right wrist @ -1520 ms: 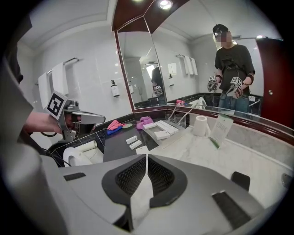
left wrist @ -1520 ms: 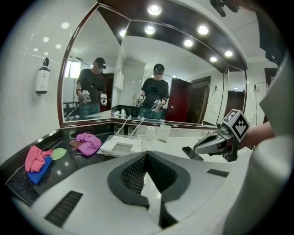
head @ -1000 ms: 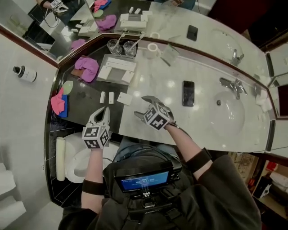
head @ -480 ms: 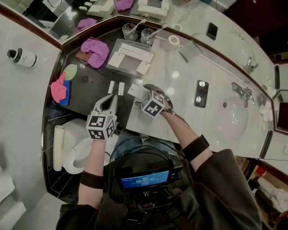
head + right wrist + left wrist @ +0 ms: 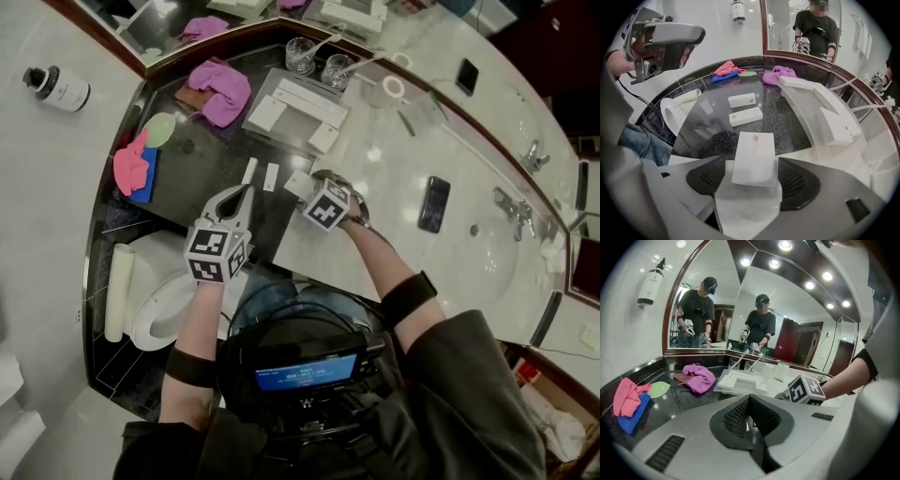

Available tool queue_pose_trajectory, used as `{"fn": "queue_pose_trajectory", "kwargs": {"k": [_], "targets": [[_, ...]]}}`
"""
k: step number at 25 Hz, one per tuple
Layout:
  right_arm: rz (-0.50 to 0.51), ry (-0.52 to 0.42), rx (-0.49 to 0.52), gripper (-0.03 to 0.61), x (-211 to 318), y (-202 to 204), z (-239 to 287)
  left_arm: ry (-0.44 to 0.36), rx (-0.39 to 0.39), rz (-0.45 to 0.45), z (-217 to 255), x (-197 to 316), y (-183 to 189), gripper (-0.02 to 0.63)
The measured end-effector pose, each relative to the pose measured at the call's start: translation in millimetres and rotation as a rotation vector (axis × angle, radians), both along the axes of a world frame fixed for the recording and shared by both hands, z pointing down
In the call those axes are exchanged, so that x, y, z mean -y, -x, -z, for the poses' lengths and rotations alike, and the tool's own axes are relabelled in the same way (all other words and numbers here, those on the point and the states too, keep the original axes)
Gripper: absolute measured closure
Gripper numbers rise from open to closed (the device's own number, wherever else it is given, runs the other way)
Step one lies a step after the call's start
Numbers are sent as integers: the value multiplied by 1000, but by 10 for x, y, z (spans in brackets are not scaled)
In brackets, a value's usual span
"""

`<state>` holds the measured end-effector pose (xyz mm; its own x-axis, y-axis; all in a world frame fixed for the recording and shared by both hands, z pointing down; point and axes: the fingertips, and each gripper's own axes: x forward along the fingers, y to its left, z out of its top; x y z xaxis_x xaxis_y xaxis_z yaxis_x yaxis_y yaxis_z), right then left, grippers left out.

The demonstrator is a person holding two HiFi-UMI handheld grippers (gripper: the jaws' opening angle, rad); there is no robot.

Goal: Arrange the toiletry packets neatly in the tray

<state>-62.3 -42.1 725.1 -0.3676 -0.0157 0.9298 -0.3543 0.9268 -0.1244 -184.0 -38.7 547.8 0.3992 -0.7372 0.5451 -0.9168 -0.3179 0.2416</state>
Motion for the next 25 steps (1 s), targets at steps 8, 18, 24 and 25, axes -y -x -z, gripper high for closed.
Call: {"fn": "queue_pose_trajectory", "kwargs": {"k": [8,18,24,25], "targets": [[-29,-8,-18,298,16,-23,-27,10,-4,36,-41,-123,138,614],[-117,-82,122,299,48,-28,423,-2,4,34,-5,-200,132,612],[-191,-147,240,299,13,-145,964,-16,14,23,53,-176,132,614],[-208,-158,259,299,4,-186,1056,-18,17,20,68,-171,122,613]]}}
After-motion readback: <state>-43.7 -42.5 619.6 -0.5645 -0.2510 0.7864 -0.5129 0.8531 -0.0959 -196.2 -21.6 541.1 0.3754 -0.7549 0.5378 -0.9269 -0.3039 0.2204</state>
